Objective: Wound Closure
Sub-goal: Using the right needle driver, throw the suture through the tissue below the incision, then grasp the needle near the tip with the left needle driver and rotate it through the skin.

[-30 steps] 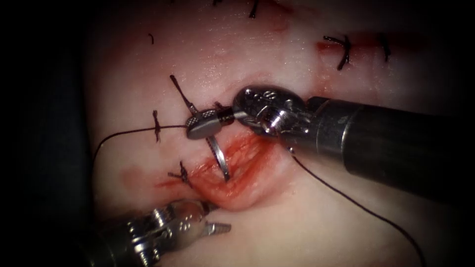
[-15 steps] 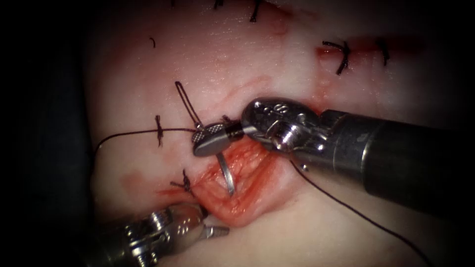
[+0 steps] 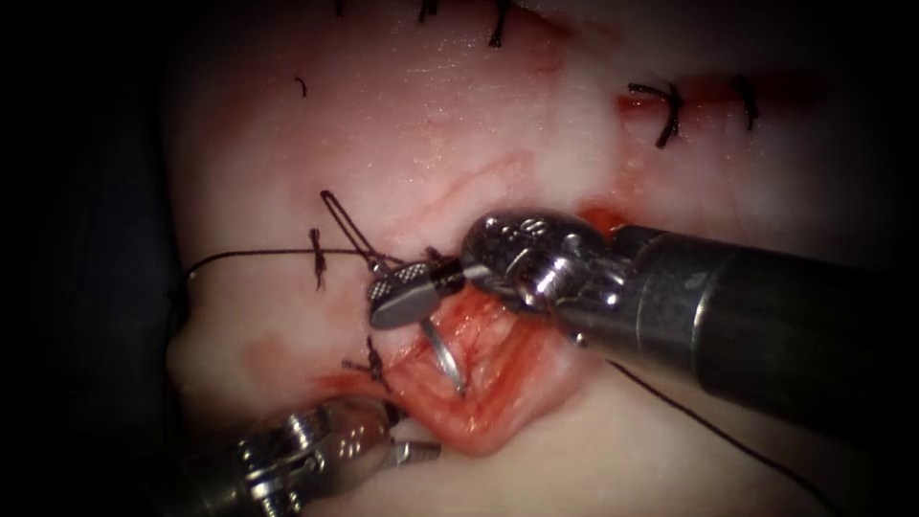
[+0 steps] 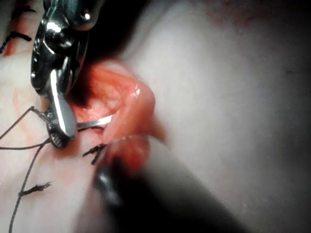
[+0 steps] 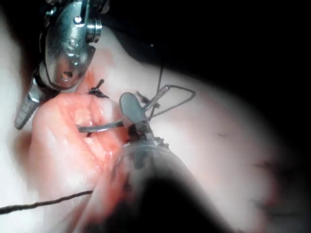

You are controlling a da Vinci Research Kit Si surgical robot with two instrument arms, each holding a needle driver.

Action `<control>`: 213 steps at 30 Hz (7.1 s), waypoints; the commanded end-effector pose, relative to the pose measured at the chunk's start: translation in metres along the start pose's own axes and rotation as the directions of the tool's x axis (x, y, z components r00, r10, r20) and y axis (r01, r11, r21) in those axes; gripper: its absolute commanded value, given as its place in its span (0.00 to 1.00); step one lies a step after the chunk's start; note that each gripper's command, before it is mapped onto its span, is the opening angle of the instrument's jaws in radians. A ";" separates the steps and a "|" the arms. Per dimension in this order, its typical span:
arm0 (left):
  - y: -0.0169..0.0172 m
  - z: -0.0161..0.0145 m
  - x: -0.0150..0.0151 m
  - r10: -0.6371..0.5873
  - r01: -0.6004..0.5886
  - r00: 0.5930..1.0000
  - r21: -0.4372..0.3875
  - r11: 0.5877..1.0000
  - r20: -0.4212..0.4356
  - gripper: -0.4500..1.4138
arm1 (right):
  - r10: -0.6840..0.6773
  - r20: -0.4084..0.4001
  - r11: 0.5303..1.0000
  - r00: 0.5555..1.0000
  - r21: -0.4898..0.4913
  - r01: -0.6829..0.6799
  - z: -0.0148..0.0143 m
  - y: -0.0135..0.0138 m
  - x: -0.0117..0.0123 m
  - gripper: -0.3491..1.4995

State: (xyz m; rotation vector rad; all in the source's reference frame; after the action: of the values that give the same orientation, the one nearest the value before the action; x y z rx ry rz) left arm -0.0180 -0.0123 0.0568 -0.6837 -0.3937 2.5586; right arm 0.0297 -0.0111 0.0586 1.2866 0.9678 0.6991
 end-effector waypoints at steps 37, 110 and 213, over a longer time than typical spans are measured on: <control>-0.0004 0.0003 0.0004 0.003 -0.003 1.000 0.006 1.000 0.000 0.39 | 0.293 0.010 0.950 0.956 0.107 -0.293 0.0010 -0.0011 -0.0010 0.00; -0.0007 -0.0001 0.0002 0.007 -0.007 1.000 0.011 1.000 0.001 0.39 | 0.125 -0.051 0.987 0.991 -0.091 -0.129 0.0003 -0.0063 -0.0066 0.00; -0.0022 -0.0063 0.0079 -0.056 -0.029 0.680 -0.103 0.994 -0.731 0.05 | -0.698 -0.103 0.706 0.709 -0.269 0.655 -0.0098 -0.0067 0.0001 0.24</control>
State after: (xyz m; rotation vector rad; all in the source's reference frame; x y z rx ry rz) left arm -0.0195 -0.0059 0.0488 -1.6491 -0.2655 1.9881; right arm 0.0197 -0.0079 0.0517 0.5755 1.3864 0.3147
